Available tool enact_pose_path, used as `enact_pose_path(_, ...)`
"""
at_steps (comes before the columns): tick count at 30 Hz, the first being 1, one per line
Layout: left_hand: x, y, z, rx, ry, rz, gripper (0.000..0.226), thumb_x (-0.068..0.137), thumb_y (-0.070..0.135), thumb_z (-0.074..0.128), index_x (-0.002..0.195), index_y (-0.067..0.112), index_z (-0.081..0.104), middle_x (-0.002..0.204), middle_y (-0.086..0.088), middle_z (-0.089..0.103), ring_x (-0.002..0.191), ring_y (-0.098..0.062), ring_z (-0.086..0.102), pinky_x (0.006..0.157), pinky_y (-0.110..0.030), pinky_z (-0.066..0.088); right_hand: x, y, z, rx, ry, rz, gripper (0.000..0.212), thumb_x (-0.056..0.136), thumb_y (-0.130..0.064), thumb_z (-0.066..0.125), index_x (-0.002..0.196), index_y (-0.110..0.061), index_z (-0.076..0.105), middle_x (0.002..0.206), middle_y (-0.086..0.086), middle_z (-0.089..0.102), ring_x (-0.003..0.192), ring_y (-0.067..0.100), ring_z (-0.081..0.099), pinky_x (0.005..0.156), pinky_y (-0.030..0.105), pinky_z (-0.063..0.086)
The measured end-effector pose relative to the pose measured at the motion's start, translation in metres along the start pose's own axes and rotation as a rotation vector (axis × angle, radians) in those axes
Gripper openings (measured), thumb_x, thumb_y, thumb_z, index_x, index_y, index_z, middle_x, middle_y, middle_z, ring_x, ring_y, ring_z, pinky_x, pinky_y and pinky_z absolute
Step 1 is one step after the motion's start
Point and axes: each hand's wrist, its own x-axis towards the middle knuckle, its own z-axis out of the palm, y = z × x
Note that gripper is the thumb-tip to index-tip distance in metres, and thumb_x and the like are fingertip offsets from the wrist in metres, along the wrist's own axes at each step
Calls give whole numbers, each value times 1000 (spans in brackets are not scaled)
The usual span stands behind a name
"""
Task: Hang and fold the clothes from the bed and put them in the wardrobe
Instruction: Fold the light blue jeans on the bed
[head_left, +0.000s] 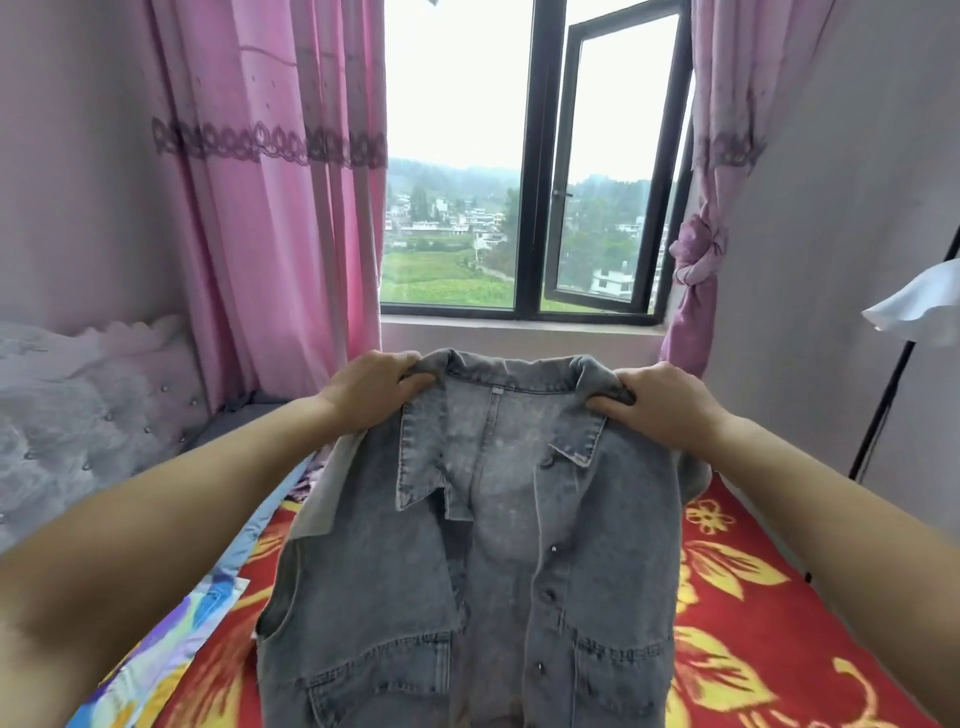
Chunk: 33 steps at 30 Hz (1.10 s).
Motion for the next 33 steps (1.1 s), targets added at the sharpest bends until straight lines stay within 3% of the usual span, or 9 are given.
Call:
enact_pose_path(4,3,27,9,-136,-50,-177,23,98,33,49,88,13,55,84,-4,59,81,-25,55,70,-32,40,7,-35,13,-97,11,103,39,96,-49,42,98,-18,64,100,8,69,95,30,64,67,32,38)
enact_pose_path(10,3,85,22,-742,-139,-397,24,100,15,42,86,5,57,73,-11,55,63,-23,58,55,-32,53,14,-96,25,568,-42,127,36,98,-39,44,85,-14,66,93,10,70,90,26,62,70,29,39)
enact_pose_path(16,-3,103,4,-1163,-208,-508,22,93,0,39,94,-6,60,87,-24,67,66,-24,67,64,-32,58,8,-91,15,708,-413,20,70,88,-35,63,148,-24,30,132,-3,54,117,12,52,99,26,42)
enact_pose_path(20,-7,87,-2,-449,-110,-101,30,87,23,58,108,1,60,104,-16,67,95,-27,65,89,-46,54,8,-67,11,574,-332,0,62,87,-5,51,145,-19,37,132,4,55,118,18,53,99,33,45)
enact_pose_path(24,0,79,-19,500,129,250,101,77,57,67,152,24,9,155,-7,16,145,-23,11,114,-62,2,0,-52,2,834,-419,-36,59,85,10,41,128,-27,57,123,-2,63,115,14,59,97,36,50)
enact_pose_path(26,9,88,-30,391,-172,300,96,74,54,71,150,30,18,153,4,25,143,-16,16,115,-52,3,-5,-53,-2,942,-452,-79,58,86,16,37,120,-25,61,117,-1,66,109,12,62,92,31,53)
enact_pose_path(28,20,90,-33,83,-390,249,48,78,32,75,121,20,55,115,4,60,108,-15,54,96,-25,41,-7,-52,-3,1034,-444,-61,54,89,15,39,120,-24,60,115,-1,67,104,10,64,89,27,54)
enact_pose_path(30,26,84,-31,-45,-431,226,20,82,18,72,99,18,62,93,8,63,84,-10,58,70,-10,45,-13,-46,1,1076,-438,-35,44,93,6,50,122,-26,58,118,-1,66,105,12,64,88,27,54)
enact_pose_path(33,34,82,-30,-85,-427,268,14,85,16,69,95,21,61,89,13,61,80,-5,56,70,-8,46,-24,-26,16,738,-550,-54,29,87,-18,70,113,-28,62,110,-9,68,102,7,64,85,24,53)
